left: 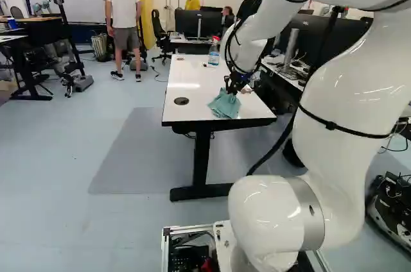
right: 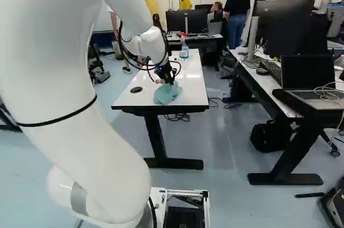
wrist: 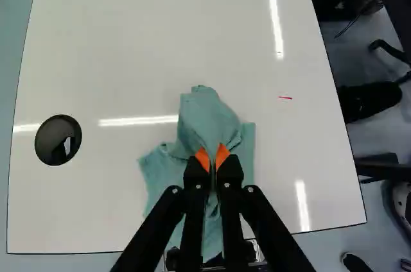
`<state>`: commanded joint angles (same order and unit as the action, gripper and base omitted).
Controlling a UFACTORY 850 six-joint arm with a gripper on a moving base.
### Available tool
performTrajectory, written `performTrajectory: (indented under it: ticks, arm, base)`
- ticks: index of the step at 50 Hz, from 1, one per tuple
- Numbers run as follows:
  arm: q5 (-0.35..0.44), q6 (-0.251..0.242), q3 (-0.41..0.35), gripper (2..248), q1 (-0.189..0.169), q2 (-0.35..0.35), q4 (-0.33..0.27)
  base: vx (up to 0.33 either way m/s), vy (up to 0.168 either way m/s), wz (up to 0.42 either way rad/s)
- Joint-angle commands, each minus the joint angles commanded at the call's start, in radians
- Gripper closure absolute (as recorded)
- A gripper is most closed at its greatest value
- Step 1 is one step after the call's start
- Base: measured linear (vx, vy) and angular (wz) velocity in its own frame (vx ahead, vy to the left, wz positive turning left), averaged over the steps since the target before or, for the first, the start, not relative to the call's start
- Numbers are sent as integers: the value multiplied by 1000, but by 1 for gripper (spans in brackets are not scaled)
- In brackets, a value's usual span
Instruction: Clean the table with the green towel
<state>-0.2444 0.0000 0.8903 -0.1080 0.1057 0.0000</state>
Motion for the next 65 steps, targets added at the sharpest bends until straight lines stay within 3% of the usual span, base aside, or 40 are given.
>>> performTrajectory:
  ticks: [15,65]
  arm:
    - [0,0,2,219,-13,2,0]
    - [0,0,55,219,-180,50,0]
  base:
    - [0,0,0]
    - [0,0,0]
